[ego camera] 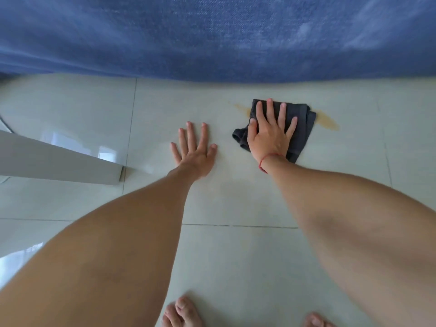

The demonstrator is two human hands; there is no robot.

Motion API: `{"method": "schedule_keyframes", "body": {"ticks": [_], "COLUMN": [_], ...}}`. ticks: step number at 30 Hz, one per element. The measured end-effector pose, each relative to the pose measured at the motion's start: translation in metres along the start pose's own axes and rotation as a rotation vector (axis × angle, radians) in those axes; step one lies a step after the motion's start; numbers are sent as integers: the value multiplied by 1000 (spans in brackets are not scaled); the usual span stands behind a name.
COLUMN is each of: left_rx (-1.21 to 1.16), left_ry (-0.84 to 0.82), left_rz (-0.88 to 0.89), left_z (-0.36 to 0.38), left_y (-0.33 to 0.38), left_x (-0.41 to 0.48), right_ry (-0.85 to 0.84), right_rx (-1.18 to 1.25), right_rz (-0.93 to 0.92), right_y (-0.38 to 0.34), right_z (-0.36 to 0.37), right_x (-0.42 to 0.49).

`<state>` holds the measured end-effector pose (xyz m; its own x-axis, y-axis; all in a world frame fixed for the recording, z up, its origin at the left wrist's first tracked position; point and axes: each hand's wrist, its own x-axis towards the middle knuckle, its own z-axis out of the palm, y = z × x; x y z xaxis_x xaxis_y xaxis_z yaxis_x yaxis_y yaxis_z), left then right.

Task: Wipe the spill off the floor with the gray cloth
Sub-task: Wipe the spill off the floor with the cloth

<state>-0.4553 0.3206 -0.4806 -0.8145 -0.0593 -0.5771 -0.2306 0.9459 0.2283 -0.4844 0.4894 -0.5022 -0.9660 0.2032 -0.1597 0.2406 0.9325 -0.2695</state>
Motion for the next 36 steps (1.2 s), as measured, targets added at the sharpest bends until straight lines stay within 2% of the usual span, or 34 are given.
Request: {"method": "schedule_keyframes", "body": {"ticks": [7, 10, 13, 16, 21, 24, 30, 34, 36], "left_rx": [13, 29, 21, 11, 13, 7, -20, -109, -86], "left_ry": [-20, -39, -31, -15, -8, -11, 11, 131, 188], "left_rz": [-15, -11, -1, 2, 8, 13, 34, 98, 53], "left_z": [-2, -4, -5, -3, -2, 0, 0, -3, -9], "left_y": [1, 1, 1, 2, 2, 1, -1, -14, -26], "left_x": [0, -2, -4, -3, -1, -1, 0, -10, -9], "right_ry": [-16, -74, -104, -89, 9, 6, -41, -71, -95], "right_rx": [-46, -69, -121, -144, -81, -46, -44, -38, -42], "right_rz": [-225, -353, -424, -304, -15, 18, -193, -382, -419], "right_y": [7, 37, 81, 92, 47, 8, -30, -10, 18], "right_z": [3, 0, -14, -22, -13, -4, 9, 7, 3], "right_x": [-48, -90, -87, -67, -26, -6, -21, -60, -77]}}
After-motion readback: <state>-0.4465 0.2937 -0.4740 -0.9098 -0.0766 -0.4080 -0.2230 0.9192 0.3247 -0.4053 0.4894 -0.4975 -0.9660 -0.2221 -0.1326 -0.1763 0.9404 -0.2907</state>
